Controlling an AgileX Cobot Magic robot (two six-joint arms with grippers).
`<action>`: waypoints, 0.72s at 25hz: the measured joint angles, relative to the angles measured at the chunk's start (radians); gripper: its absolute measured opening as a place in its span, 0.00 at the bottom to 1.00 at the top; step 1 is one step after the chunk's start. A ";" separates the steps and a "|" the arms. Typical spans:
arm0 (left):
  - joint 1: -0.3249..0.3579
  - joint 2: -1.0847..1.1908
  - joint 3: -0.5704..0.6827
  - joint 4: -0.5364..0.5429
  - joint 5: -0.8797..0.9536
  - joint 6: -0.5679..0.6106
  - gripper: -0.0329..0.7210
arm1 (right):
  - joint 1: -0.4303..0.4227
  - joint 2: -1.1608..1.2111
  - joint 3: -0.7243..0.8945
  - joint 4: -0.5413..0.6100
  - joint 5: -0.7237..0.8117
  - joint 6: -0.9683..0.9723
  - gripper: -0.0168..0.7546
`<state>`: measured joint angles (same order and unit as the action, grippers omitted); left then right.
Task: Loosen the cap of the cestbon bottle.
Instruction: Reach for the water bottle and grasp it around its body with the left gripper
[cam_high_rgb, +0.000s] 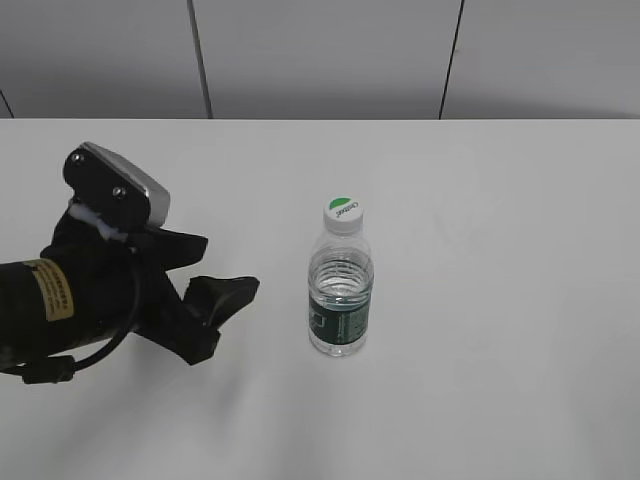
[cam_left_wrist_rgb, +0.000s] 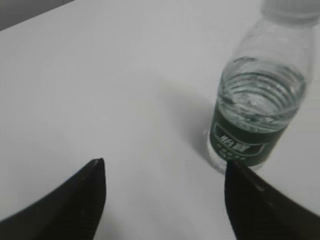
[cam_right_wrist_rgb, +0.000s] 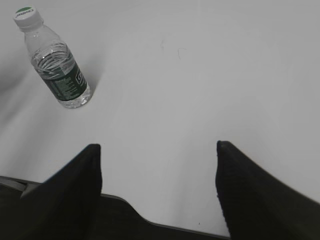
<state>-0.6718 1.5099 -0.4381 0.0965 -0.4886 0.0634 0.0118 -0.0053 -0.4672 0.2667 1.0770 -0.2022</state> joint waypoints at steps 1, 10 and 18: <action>-0.007 0.000 0.000 0.041 -0.013 -0.035 0.82 | 0.000 0.000 0.000 0.000 0.000 0.000 0.73; -0.078 0.027 0.000 0.160 -0.234 -0.122 0.84 | 0.000 0.000 0.000 0.000 0.000 0.000 0.73; -0.078 0.215 0.000 0.226 -0.541 -0.210 0.88 | 0.000 0.000 0.000 0.000 0.000 0.000 0.73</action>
<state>-0.7500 1.7252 -0.4381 0.3221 -1.0301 -0.1468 0.0118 -0.0053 -0.4672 0.2667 1.0770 -0.2022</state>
